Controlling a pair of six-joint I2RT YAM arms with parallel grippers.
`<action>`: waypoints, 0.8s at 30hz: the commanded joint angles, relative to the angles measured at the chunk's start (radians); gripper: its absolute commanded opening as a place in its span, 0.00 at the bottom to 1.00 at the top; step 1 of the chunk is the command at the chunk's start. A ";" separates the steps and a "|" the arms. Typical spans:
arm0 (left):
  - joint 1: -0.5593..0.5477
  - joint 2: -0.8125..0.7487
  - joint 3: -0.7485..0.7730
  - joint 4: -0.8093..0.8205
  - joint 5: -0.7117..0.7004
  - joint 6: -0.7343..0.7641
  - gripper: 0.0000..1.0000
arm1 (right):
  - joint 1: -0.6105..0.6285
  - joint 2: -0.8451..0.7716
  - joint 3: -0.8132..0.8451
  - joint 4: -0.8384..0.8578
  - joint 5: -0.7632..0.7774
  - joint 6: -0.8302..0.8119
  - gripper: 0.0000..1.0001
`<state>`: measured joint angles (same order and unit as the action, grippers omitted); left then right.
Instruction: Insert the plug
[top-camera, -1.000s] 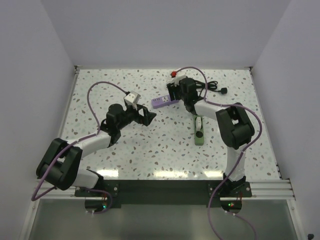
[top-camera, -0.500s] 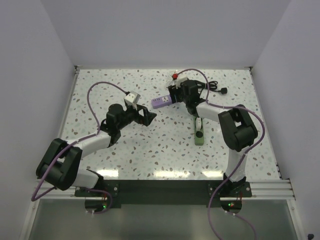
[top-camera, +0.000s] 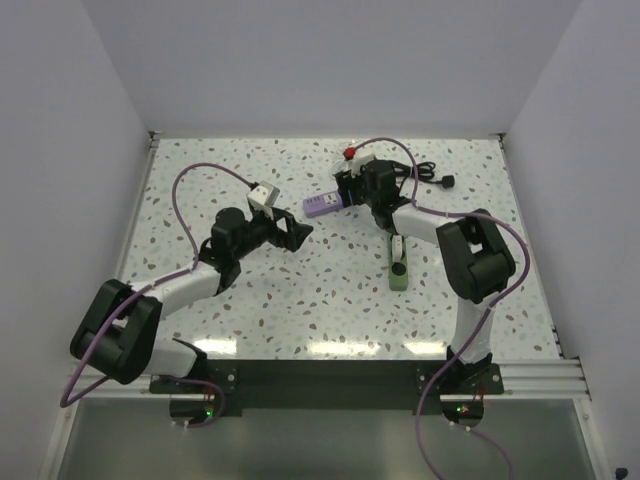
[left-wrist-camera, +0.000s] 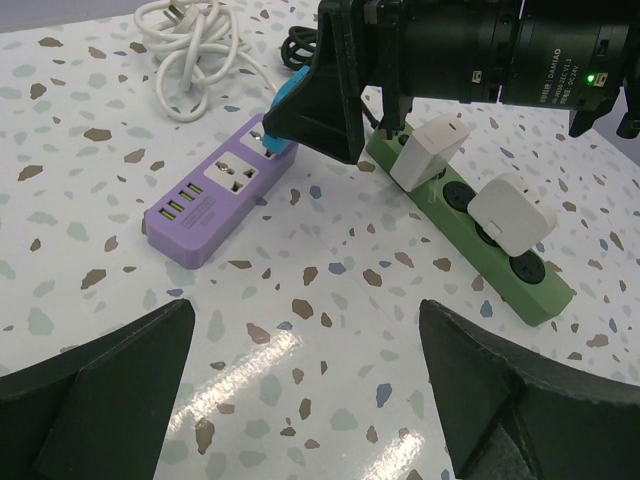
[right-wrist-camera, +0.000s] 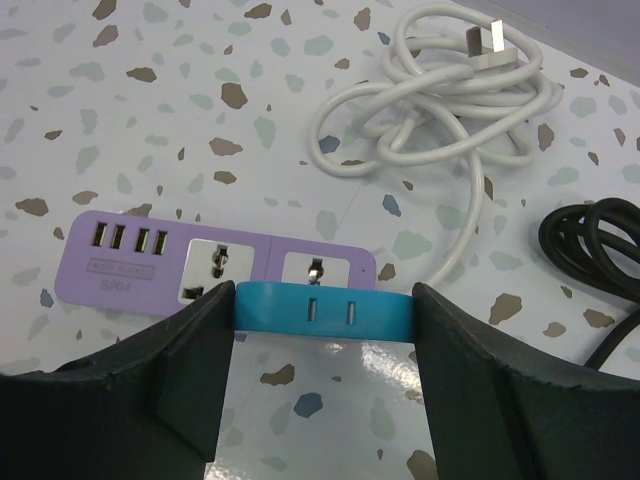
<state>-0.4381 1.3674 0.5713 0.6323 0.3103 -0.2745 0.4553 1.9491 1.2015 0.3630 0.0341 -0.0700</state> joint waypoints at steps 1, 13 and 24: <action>0.009 -0.027 0.019 0.014 0.004 -0.012 1.00 | 0.000 0.001 0.013 -0.004 -0.017 0.016 0.00; 0.009 -0.031 0.019 0.003 -0.010 -0.008 1.00 | 0.008 0.033 0.027 -0.002 -0.003 0.004 0.00; 0.009 -0.033 0.018 0.001 -0.017 -0.005 1.00 | 0.042 0.054 0.027 -0.013 0.056 -0.014 0.00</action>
<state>-0.4381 1.3647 0.5713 0.6220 0.3023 -0.2745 0.4755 1.9816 1.2140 0.3737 0.0704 -0.0753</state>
